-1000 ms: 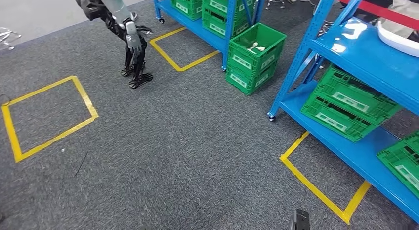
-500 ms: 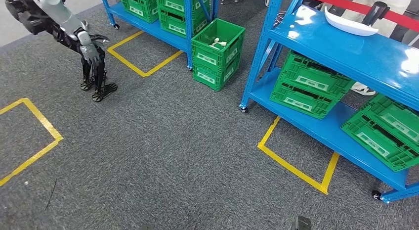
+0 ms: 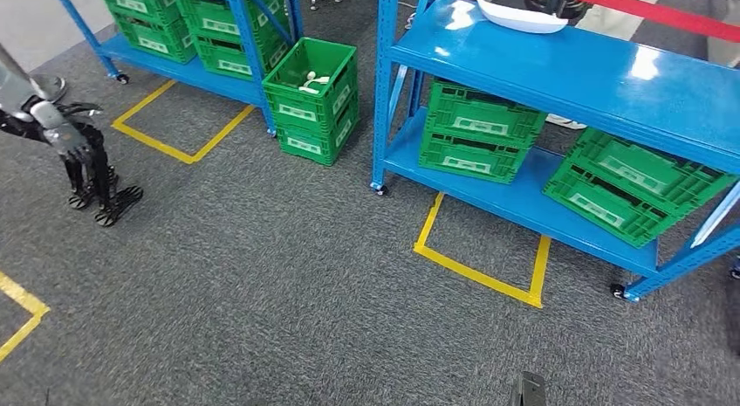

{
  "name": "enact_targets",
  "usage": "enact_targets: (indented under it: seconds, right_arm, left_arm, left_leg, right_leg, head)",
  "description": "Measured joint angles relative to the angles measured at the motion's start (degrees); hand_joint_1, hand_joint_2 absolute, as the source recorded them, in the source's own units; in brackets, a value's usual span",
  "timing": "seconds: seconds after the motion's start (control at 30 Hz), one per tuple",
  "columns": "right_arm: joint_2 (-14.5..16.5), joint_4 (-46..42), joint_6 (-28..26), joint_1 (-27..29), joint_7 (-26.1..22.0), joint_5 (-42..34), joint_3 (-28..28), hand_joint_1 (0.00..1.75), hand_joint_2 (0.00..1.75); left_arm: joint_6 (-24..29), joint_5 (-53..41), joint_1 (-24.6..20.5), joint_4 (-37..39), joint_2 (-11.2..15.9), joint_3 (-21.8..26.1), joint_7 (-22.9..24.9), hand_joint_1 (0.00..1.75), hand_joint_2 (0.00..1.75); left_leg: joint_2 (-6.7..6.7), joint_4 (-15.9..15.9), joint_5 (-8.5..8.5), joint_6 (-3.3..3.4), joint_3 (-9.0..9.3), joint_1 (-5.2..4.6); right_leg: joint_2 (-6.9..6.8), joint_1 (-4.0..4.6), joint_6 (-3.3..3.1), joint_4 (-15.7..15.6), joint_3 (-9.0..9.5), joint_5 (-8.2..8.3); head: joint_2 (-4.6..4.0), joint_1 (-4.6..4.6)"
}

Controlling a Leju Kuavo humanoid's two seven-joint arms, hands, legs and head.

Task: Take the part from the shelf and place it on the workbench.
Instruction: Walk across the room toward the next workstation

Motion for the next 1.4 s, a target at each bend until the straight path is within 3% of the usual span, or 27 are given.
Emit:
enact_targets:
  seconds: [0.03,0.1,0.17,0.23,0.3,0.37,0.4,0.43,0.47,0.53,0.6,0.67,0.73,0.8,0.87,0.9,0.93,0.97,1.03,1.1,1.13,1.2,1.23,1.27,1.33,1.4]
  right_arm:
    - [0.04,0.01,-0.01,-0.1,0.02,0.04,0.01,0.0,0.0]
    - [0.1,0.01,-0.06,-0.29,0.08,0.21,0.03,0.0,0.0]
    - [0.12,0.02,-0.16,-0.31,0.17,0.46,0.08,0.0,0.0]
    - [0.23,0.03,-0.25,-0.37,0.21,0.62,0.14,0.0,0.0]
    - [0.32,0.02,-0.31,-0.8,0.22,0.64,0.21,0.0,0.0]
    - [0.37,0.02,-0.36,-1.01,0.23,0.64,0.25,0.0,0.0]
    - [0.39,0.02,-0.37,-0.85,0.24,0.64,0.27,0.0,0.0]
    - [0.4,0.02,-0.39,-0.61,0.25,0.63,0.27,0.0,0.0]
    - [0.38,0.03,-0.4,-0.38,0.26,0.62,0.27,0.0,0.0]
    - [0.3,0.03,-0.42,-0.23,0.32,0.6,0.28,0.0,0.0]
    - [0.25,0.02,-0.42,-0.32,0.46,0.54,0.3,0.0,0.0]
    - [0.18,0.02,-0.42,-0.19,0.58,0.49,0.33,0.0,0.0]
    - [0.14,0.03,-0.4,-0.05,0.63,0.45,0.37,0.0,0.0]
    - [0.17,0.03,-0.38,-0.33,0.65,0.45,0.45,0.0,0.0]
    - [0.18,0.02,-0.37,-0.54,0.66,0.46,0.59,0.0,0.0]
    - [0.19,0.02,-0.37,-0.47,0.67,0.46,0.66,0.0,0.0]
    - [0.21,0.03,-0.37,-0.38,0.69,0.46,0.71,0.0,0.0]
    - [0.22,0.03,-0.37,-0.31,0.7,0.46,0.75,0.0,0.0]
    - [0.31,0.03,-0.38,-0.34,0.72,0.48,0.78,0.0,0.0]
    - [0.37,0.03,-0.39,-0.52,0.72,0.48,0.8,0.0,0.0]
    - [0.38,0.03,-0.39,-0.59,0.72,0.49,0.8,0.0,0.0]
    - [0.4,0.03,-0.39,-0.53,0.72,0.49,0.85,0.0,0.0]
    - [0.44,0.03,-0.39,-0.49,0.73,0.49,0.89,0.0,0.0]
    - [0.45,0.03,-0.39,-0.54,0.73,0.49,0.92,0.0,0.0]
    - [0.44,0.02,-0.38,-0.86,0.74,0.5,0.95,0.0,0.0]
    - [0.44,0.02,-0.37,-0.93,0.74,0.49,0.97,0.0,0.0]
  left_arm:
    - [0.0,0.06,0.01,0.01,0.02,0.01,-0.08,0.0,0.0]
    - [0.0,0.27,0.02,0.02,0.05,0.04,-0.18,0.0,0.0]
    - [0.0,0.49,0.0,0.02,0.07,0.06,-0.25,0.0,0.0]
    - [-0.03,0.62,-0.01,0.0,0.07,0.07,-0.33,0.0,0.0]
    - [-0.1,0.68,0.11,0.0,0.04,0.08,-0.36,0.0,0.0]
    - [-0.2,0.72,0.24,0.05,0.05,0.08,-0.24,0.0,0.0]
    - [-0.25,0.73,0.25,0.09,0.07,0.08,-0.17,0.0,0.0]
    - [-0.3,0.72,0.22,0.11,0.08,0.08,-0.11,0.0,0.0]
    - [-0.34,0.72,0.16,0.11,0.07,0.08,-0.1,0.0,0.0]
    - [-0.34,0.71,-0.01,0.11,0.01,0.08,-0.16,0.0,0.0]
    - [-0.33,0.7,-0.14,0.11,-0.04,0.08,-0.22,0.0,0.0]
    - [-0.33,0.69,-0.22,0.11,-0.09,0.08,-0.22,0.0,0.0]
    - [-0.33,0.64,-0.34,0.1,-0.14,0.08,-0.25,0.0,0.0]
    - [-0.32,0.6,-0.37,0.1,-0.13,0.08,-0.29,0.0,0.0]
    - [-0.31,0.6,-0.2,0.15,-0.05,0.08,-0.26,0.0,0.0]
    - [-0.31,0.61,-0.11,0.19,-0.01,0.08,-0.23,0.0,0.0]
    - [-0.31,0.61,-0.03,0.22,0.02,0.08,-0.21,0.0,0.0]
    - [-0.31,0.61,-0.01,0.24,0.04,0.08,-0.2,0.0,0.0]
    - [-0.31,0.61,0.0,0.26,0.1,0.08,-0.2,0.0,0.0]
    - [-0.31,0.61,0.01,0.27,0.16,0.08,-0.19,0.0,0.0]
    - [-0.3,0.62,0.03,0.3,0.19,0.08,-0.18,0.0,0.0]
    - [-0.29,0.63,0.01,0.33,0.18,0.09,-0.19,0.0,0.0]
    - [-0.28,0.63,-0.01,0.36,0.16,0.09,-0.2,0.0,0.0]
    - [-0.29,0.63,-0.03,0.37,0.1,0.1,-0.21,0.0,0.0]
    - [-0.3,0.63,0.1,0.39,0.03,0.1,-0.2,0.0,0.0]
    - [-0.3,0.64,0.21,0.43,0.03,0.1,-0.19,0.0,0.0]
  left_leg:
    - [-1.61,-3.14,1.39,0.19,1.24,0.16]
    - [-3.46,-5.84,1.45,0.56,2.53,0.21]
    - [-2.02,-6.64,1.2,0.97,3.12,0.12]
    - [0.02,-7.32,1.19,1.51,3.81,0.29]
    - [2.38,-7.67,0.89,1.94,4.46,0.22]
    - [4.68,-7.68,0.39,2.07,4.86,0.05]
    - [5.6,-7.68,0.12,2.03,5.09,0.01]
    - [6.36,-7.67,-0.15,1.95,5.4,0.0]
    - [6.99,-7.68,-0.44,1.82,5.79,-0.01]
    - [8.03,-7.73,-1.0,1.4,6.43,-0.13]
    - [8.83,-7.88,-1.36,0.9,6.75,-0.35]
    - [9.48,-8.21,-1.57,0.34,7.25,-0.42]
    - [6.73,-7.3,-2.54,-0.24,7.26,-0.22]
    - [2.86,-1.86,-5.36,-0.47,4.56,-0.07]
    - [2.26,5.74,-8.02,-0.43,-0.01,-0.09]
    - [2.46,7.74,-7.93,-0.39,-1.62,-0.09]
    - [2.56,7.68,-6.61,-0.31,-2.26,-0.09]
    - [2.29,5.45,-4.24,-0.17,-1.82,-0.08]
    - [-0.9,-1.74,0.48,0.35,0.68,0.13]
    - [-3.8,-6.17,1.83,0.72,2.52,0.28]
    - [-3.93,-6.66,1.49,0.88,2.86,0.23]
    - [-2.13,-7.29,1.44,1.27,3.43,0.16]
    - [-1.03,-7.6,1.44,1.55,3.8,0.22]
    - [0.11,-7.91,1.43,1.82,4.18,0.3]
    - [2.56,-8.15,1.05,2.19,4.75,0.21]
    - [4.87,-8.14,0.52,2.22,5.15,0.11]
  right_leg:
    - [0.8,-0.08,0.28,0.19,0.11,-0.24]
    - [2.29,-0.41,1.02,0.28,-0.15,-0.42]
    - [3.63,-0.65,1.78,0.06,-0.38,-0.34]
    - [1.66,-0.51,2.46,1.44,-1.05,-1.3]
    - [-2.12,-0.49,3.17,7.31,-4.0,-4.25]
    - [-3.73,-0.75,3.67,14.39,-7.87,-6.74]
    - [-4.02,-0.84,3.78,15.81,-8.75,-6.6]
    - [-4.24,-0.9,3.79,14.86,-8.42,-5.23]
    - [-4.6,-0.88,3.65,11.75,-6.99,-3.01]
    - [-6.66,-0.44,3.01,4.07,-3.31,0.47]
    - [-8.19,0.14,2.29,0.57,-1.69,0.97]
    - [-7.53,0.26,1.68,0.17,-1.56,0.79]
    - [-6.53,0.01,1.04,-0.52,-1.11,1.0]
    - [-5.36,-0.23,0.46,-0.97,-0.76,1.12]
    - [-3.86,-0.16,0.12,-0.98,-0.61,0.97]
    - [-3.05,-0.1,0.05,-0.96,-0.45,0.86]
    - [-2.18,-0.05,0.06,-0.93,-0.23,0.73]
    - [-1.29,-0.05,0.15,-0.87,0.04,0.56]
    - [0.33,-0.12,0.55,-0.63,0.42,0.11]
    - [1.87,-0.38,1.25,-0.42,0.28,-0.22]
    - [2.7,-0.57,1.67,-0.44,0.09,-0.22]
    - [3.99,-0.87,2.41,-0.56,-0.15,-0.15]
    - [3.26,-0.82,2.72,0.08,-0.45,-0.57]
    - [1.73,-0.73,3.02,1.79,-1.27,-1.58]
    - [-2.3,-0.69,3.61,8.73,-4.82,-5.0]
    - [-3.88,-0.93,4.07,15.25,-8.46,-7.0]
  head:
    - [0.0,-0.04]
    - [0.0,-0.06]
    - [0.0,-0.1]
    - [0.0,0.33]
    - [0.0,1.13]
    - [0.0,1.61]
    - [0.0,1.74]
    - [0.0,1.88]
    - [0.0,2.04]
    - [0.0,2.34]
    - [0.0,2.35]
    - [0.0,2.27]
    - [0.0,2.11]
    - [0.0,1.57]
    - [0.0,0.87]
    - [0.0,0.57]
    - [0.0,0.34]
    - [0.0,0.11]
    - [0.0,-0.22]
    - [0.0,-0.28]
    - [0.0,-0.25]
    - [0.0,-0.26]
    - [0.0,-0.12]
    - [0.0,0.21]
    - [0.0,1.05]
    - [0.0,1.5]
